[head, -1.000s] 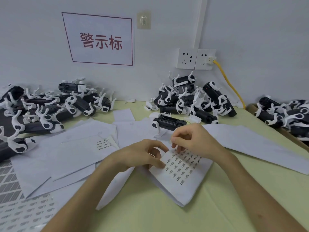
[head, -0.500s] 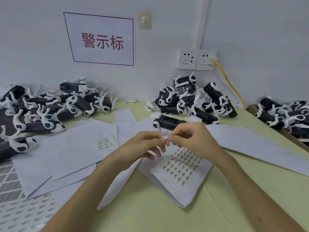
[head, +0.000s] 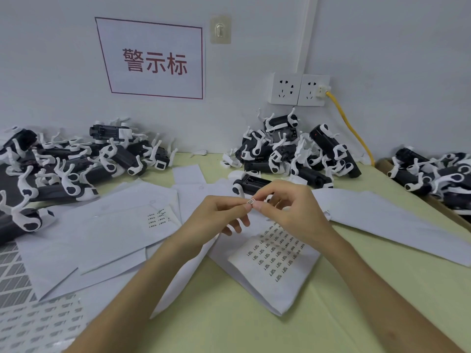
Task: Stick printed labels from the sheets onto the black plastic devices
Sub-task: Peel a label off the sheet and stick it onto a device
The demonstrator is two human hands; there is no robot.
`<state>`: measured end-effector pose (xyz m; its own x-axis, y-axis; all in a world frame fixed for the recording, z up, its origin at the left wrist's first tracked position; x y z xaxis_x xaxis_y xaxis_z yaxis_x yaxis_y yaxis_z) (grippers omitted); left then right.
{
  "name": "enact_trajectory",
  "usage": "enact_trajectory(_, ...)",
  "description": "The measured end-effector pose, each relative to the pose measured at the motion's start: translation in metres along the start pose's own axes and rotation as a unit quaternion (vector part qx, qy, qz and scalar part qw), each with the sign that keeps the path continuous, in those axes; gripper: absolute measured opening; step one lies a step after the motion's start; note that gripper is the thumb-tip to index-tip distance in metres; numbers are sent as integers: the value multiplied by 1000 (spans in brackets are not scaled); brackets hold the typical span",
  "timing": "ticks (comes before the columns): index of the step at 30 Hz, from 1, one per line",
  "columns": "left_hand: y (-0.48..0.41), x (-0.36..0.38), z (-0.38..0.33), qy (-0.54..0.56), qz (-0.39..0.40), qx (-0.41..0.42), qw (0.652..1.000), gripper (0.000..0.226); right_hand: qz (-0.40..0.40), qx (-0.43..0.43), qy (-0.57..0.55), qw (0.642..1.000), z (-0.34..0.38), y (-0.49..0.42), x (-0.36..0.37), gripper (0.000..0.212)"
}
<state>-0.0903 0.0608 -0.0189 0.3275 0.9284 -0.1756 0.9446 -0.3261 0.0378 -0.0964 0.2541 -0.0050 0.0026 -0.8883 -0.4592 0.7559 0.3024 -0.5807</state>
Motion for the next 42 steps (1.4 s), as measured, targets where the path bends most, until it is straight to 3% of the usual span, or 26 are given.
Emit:
enact_trajectory(3,-1,1,1,-49,-16,10,999,15,-2,-6,19,1000,0,0,2,7)
enact_trajectory(6,-3,0,0,-125,-85,62,987,7,18,-1,50,999,-4,1,3,9)
enact_trajectory(12,-3,-3,-2,-155,-117,97,976,9,36,-16,93,995,-6,0,4,7)
enact_trajectory(16,-2,3,-3,-116,-106,100,982,8,12,-22,58,998,-3,2,6,9)
enact_trajectory(19,-1,3,-5,-64,-107,101,987,13,-5,5,13,1000,-2,2,7,24)
enact_trajectory(22,0,1,-7,-37,-109,104,988,14,-9,14,15,1000,-1,1,9,15)
enact_trajectory(25,1,1,-8,-39,-105,110,988,14,-12,20,-4,1000,2,2,11,7)
enact_trajectory(32,-1,2,-6,-61,-112,101,987,14,-23,9,15,1000,4,4,11,12)
enact_trajectory(35,-3,0,-1,-88,-139,80,983,11,-69,-6,31,997,3,2,7,11)
enact_trajectory(39,-3,-1,1,-97,-161,69,980,14,-134,8,100,986,-3,-2,-7,41)
enact_trajectory(42,-2,0,-1,-97,-167,68,979,16,-97,99,152,979,-18,-4,-11,78)
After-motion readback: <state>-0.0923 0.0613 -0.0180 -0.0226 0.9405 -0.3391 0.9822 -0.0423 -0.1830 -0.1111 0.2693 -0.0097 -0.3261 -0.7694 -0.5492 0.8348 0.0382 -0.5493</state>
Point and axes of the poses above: each hand's wrist, its own y-axis away from the middle knuckle, its own x-axis out of the palm, z = x × y, the point moved 2 cm from there along -y, towards the middle knuckle, and after that the axes turned 7 degrees about -x, right-handed, at the moved point
